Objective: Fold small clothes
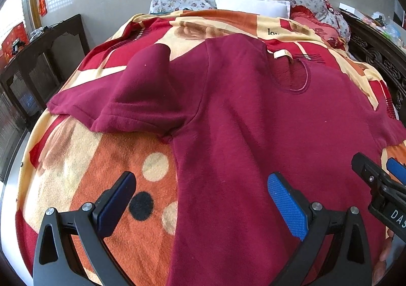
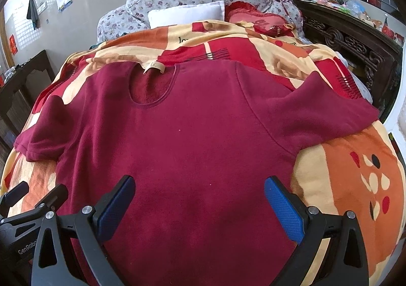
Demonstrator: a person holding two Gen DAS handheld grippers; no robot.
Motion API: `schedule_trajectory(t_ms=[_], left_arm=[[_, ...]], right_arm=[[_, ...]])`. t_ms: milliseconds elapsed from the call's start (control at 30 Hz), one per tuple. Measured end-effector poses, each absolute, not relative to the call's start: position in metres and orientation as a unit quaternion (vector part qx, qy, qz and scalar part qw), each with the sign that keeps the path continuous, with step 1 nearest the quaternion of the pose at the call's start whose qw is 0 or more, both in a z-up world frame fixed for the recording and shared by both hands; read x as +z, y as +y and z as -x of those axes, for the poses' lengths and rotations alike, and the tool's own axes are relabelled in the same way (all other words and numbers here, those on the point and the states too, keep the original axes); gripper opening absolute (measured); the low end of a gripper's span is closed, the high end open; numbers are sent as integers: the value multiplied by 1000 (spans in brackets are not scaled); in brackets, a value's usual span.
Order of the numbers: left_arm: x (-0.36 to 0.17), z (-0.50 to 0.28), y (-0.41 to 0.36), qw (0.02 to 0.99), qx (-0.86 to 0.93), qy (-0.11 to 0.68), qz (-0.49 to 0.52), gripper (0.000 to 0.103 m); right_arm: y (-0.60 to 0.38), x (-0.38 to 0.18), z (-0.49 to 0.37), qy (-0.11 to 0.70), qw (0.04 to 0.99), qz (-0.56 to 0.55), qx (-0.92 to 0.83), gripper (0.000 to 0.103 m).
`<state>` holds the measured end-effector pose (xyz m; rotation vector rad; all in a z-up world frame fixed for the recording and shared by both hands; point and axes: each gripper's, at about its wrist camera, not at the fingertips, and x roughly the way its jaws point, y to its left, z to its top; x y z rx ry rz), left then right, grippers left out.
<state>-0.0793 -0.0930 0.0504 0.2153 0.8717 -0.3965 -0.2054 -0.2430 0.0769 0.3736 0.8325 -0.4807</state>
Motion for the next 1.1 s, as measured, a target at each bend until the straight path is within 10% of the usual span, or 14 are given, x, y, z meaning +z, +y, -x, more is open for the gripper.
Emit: schedule_trajectory(t_ms=[1100], left_arm=[[54, 36, -58, 880, -176, 439, -51, 103]], right_arm=[[-228, 63, 167, 415, 870, -163, -212, 103]])
